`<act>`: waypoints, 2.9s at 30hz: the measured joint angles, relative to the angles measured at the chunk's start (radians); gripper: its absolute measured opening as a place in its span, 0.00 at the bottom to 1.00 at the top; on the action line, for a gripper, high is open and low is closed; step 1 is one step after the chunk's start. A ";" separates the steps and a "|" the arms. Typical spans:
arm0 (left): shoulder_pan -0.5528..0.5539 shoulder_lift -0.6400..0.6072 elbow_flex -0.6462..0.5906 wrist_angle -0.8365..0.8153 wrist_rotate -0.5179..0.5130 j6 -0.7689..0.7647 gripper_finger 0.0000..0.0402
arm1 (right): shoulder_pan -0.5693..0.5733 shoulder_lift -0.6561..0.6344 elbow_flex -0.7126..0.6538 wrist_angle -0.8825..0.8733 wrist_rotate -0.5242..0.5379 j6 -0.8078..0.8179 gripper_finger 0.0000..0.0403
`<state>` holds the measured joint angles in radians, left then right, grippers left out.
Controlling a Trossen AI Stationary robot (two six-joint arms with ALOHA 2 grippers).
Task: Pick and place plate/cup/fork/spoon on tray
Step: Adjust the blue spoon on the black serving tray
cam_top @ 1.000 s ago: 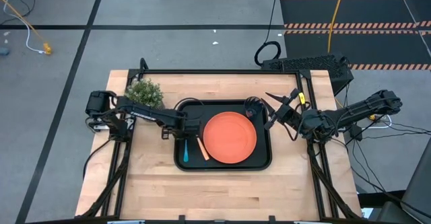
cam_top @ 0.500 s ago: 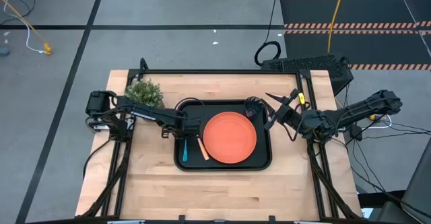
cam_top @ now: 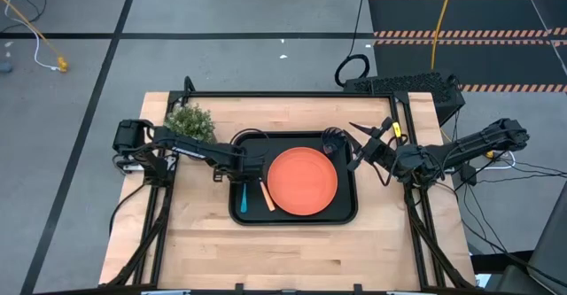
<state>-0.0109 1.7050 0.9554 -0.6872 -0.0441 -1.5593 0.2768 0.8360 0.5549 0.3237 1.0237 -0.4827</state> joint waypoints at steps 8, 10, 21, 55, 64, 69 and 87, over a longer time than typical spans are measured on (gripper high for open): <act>0.000 0.003 -0.002 0.001 -0.001 -0.002 0.18 | 0.000 0.000 0.000 0.000 -0.003 0.026 0.28; 0.000 0.003 -0.002 0.001 -0.001 -0.002 0.21 | 0.000 0.000 0.000 -0.001 -0.003 0.026 0.28; 0.007 0.002 -0.002 -0.002 0.036 0.092 0.22 | 0.000 0.000 0.000 -0.002 -0.003 0.026 0.28; 0.032 0.000 0.243 -0.100 -0.054 0.126 0.23 | 0.000 0.000 0.000 -0.016 -0.004 0.026 0.28; -0.005 0.009 0.174 -0.081 -0.055 0.094 0.23 | 0.000 0.000 0.000 -0.022 -0.004 0.044 0.28; -0.018 0.009 0.114 -0.039 -0.030 0.072 0.23 | 0.000 0.000 0.000 -0.022 -0.004 0.052 0.28; -0.025 0.010 0.084 -0.017 -0.029 0.069 0.22 | 0.000 0.000 0.000 -0.023 -0.004 0.051 0.28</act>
<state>-0.0360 1.7149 1.0389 -0.7038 -0.0731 -1.4906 0.2768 0.8360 0.5549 0.3012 1.0195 -0.4313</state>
